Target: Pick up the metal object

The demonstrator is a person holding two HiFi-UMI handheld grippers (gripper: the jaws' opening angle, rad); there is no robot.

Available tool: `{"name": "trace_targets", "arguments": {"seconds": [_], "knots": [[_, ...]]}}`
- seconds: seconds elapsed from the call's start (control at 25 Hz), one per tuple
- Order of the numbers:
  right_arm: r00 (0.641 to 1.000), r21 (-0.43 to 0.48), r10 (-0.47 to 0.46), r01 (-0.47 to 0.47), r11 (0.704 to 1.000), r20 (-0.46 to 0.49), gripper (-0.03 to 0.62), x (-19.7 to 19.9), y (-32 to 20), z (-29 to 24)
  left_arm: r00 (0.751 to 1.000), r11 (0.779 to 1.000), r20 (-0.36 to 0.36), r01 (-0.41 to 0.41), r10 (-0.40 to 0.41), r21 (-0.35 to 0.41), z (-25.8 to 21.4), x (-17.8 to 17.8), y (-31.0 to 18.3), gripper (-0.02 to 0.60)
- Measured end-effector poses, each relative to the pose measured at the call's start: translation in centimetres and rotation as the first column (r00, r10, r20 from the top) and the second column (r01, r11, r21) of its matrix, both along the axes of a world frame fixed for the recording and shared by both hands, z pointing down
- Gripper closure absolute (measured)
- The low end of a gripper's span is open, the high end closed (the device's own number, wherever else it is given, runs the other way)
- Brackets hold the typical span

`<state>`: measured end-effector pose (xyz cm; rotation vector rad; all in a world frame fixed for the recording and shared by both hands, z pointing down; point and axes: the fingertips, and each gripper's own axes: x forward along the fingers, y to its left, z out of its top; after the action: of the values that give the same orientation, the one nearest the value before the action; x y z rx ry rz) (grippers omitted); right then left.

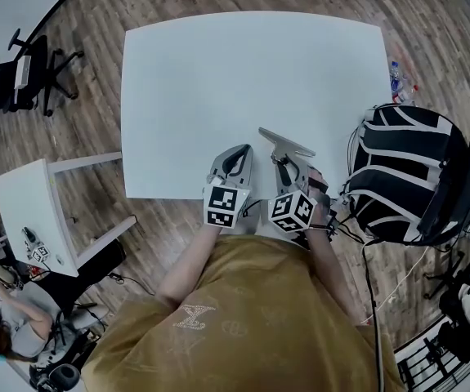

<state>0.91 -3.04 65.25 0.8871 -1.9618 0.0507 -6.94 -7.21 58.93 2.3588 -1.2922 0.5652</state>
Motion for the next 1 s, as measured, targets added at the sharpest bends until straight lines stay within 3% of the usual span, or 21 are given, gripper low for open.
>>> {"name": "trace_targets", "arguments": {"seconds": [0.52,1.0], "knots": [[0.999,0.004,-0.016,0.016,1.0,-0.037,0.491,-0.9,-1.1,1.2,1.0,1.0,-0.005,0.0,0.0,-0.018,0.5,-0.5,-0.6,0.575],[0.982,0.135,-0.054,0.08,0.988,-0.181,0.493,-0.7,-2.6,1.5,1.0,1.0,-0.003,0.004,-0.004,-0.029,1.0,-0.7,-1.3,0.575]]}}
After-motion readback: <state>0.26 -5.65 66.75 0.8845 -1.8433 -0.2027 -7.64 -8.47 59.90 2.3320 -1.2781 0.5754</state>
